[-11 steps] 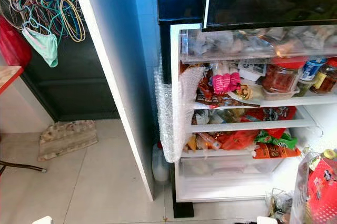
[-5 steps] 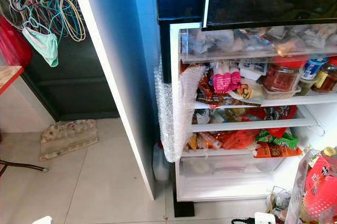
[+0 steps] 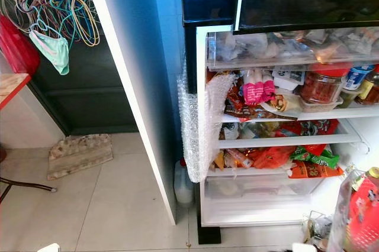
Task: Restocking fridge
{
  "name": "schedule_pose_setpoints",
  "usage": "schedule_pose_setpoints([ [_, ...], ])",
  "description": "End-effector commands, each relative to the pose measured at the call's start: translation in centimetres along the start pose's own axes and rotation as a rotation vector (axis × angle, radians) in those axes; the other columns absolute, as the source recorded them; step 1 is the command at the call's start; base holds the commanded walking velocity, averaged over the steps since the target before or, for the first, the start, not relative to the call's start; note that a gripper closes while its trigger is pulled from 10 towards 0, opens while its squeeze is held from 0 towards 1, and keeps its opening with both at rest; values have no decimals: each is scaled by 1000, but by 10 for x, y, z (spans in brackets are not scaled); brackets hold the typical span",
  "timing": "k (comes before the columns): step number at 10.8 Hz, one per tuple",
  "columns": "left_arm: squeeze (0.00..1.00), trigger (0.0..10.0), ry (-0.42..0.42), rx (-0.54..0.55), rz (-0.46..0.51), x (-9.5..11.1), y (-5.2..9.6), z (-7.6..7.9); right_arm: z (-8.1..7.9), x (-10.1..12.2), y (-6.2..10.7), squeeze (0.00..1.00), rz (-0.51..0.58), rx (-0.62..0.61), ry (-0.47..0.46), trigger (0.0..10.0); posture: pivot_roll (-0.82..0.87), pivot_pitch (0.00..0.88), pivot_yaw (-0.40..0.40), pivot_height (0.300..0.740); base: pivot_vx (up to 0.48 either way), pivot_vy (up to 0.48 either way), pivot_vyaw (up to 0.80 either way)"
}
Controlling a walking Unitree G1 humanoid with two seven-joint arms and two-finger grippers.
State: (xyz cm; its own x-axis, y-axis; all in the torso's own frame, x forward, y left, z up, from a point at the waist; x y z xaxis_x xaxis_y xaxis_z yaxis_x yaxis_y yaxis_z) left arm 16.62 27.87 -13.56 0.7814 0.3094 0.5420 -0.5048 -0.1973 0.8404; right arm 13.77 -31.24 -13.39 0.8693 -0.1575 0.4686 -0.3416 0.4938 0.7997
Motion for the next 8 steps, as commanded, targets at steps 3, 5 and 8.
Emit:
schedule_pose_setpoints([
  [3, 0, 10000, 2, -5, -31, -9, 1, 0, 53, -2, -3, 0, -7, -123, -38, 10000, -135, 0, 44, 740, 0, 0, 0],
  [5, 0, 10000, 1, -8, -32, -9, 1, 0, 79, -5, -3, 0, -11, -178, -71, 10000, -136, 0, 44, 740, 0, 0, 0],
  [8, 0, 10000, 0, -10, -31, -8, 1, 1, 33, 1, -4, 0, -7, 8, -123, 10000, -136, 0, 44, 740, 0, 0, 0],
])
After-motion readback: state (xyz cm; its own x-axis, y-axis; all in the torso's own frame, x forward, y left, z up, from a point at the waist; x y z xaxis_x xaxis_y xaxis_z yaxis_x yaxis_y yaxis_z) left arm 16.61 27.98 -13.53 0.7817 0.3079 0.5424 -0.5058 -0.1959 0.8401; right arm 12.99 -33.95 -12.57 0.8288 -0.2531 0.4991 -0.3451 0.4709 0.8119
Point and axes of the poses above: a point about 5 cm out from each wrist's last joint towards the gripper, its own y axis pointing back from the gripper into the wrist, its own x axis along the axis of the wrist's last joint, z = x × y, the point moved 6 cm from there along -y, pointing out of the wrist towards the gripper, and after that the axes turned 5 degrees about -y, right-handed, at the moved point
